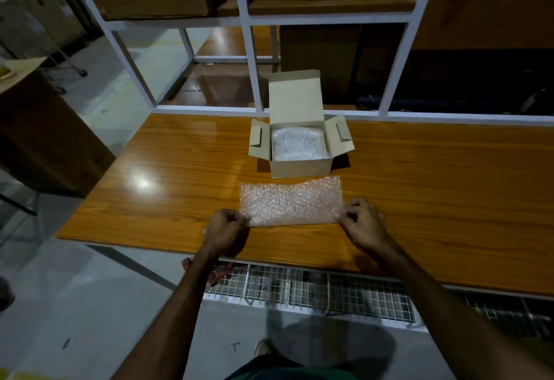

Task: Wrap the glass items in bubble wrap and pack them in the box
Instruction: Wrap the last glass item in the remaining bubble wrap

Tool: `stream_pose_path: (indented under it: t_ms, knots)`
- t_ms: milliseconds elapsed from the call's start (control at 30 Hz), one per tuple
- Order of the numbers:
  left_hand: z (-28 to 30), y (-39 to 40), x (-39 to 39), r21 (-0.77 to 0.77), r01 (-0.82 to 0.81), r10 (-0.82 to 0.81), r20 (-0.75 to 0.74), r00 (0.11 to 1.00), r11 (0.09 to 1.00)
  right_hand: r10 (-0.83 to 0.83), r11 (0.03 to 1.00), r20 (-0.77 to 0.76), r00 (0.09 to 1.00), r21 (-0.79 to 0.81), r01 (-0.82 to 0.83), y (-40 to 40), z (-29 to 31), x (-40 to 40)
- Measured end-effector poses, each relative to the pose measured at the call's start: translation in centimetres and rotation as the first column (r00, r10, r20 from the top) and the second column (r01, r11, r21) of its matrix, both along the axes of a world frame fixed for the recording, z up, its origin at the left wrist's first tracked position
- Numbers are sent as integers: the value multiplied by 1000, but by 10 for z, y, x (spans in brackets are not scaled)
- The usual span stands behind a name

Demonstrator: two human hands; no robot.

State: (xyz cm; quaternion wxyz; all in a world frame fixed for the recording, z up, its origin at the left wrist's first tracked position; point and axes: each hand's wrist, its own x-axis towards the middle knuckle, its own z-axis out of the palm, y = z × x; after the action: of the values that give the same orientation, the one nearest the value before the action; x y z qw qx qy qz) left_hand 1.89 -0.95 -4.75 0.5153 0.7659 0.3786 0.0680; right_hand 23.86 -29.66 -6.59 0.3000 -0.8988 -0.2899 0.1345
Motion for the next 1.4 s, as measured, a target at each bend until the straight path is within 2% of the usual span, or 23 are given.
stream_pose_path:
  t_ms: [67, 233, 333, 433, 533, 600, 667, 733, 767, 833, 900, 1000, 1033, 1133, 1200, 1267, 1367, 1400]
  knots:
    - [-1, -1, 2, -12, -29, 29, -10, 1000, 999, -28, 1000, -6, 1000, -5, 28, 3, 1, -1]
    - [-9, 2, 7, 117, -23, 33, -83, 996, 993, -91, 995, 19, 996, -30, 92, 5, 6, -5]
    - [-14, 0, 13, 146, -79, 96, -115, 989, 986, -83, 994, 22, 996, -69, 84, 5, 7, -5]
    - [-12, -4, 19, 228, -127, 170, -176, 970, 965, -100, 995, -20, 995, -26, 99, 6, 11, -6]
    - [-16, -3, 25, 284, -81, 162, -273, 948, 955, -106, 994, -46, 993, -35, 105, 7, 17, -9]
    - [-20, 0, 27, 262, -24, 109, -313, 943, 965, -92, 994, -18, 996, -58, 91, 7, 19, -12]
    - [-16, -2, 31, 222, -22, 94, -320, 943, 975, -42, 993, 153, 987, -100, 58, 8, 17, -20]
    - [-12, -6, 36, 171, -41, 92, -302, 949, 984, 88, 984, 372, 924, -175, -24, 14, 12, -30]
    - [-9, -10, 38, 145, -57, 98, -298, 950, 988, 168, 976, 421, 892, -196, -92, 20, 12, -37]
    - [-11, -12, 41, 125, -106, 139, -294, 946, 986, 337, 933, 370, 866, -256, -254, 37, 14, -54]
    - [-12, -18, 42, 135, -149, 180, -256, 950, 980, 430, 884, 264, 864, -318, -343, 52, 9, -68]
    - [7, -41, 43, 190, -219, 252, -170, 953, 957, 432, 872, 212, 877, -345, -346, 57, -7, -81]
    - [14, -49, 44, 201, -260, 284, -103, 953, 944, 418, 878, 207, 884, -341, -336, 57, -12, -82]
    - [24, -70, 51, 187, -347, 305, 219, 927, 919, 396, 898, 241, 886, -303, -319, 57, -17, -83]
    - [29, -85, 61, 219, -321, 228, 363, 903, 922, 414, 897, 255, 874, -279, -343, 55, -20, -81]
    - [37, -101, 74, 225, -238, 120, 437, 891, 945, 423, 902, 313, 850, -234, -362, 55, -19, -81]
    - [37, -120, 92, 249, -83, -43, 463, 885, 965, 406, 908, 258, 877, -224, -354, 56, -8, -80]
    - [34, -124, 96, 245, -43, -75, 449, 890, 969, 390, 917, 285, 876, -205, -341, 55, -9, -82]
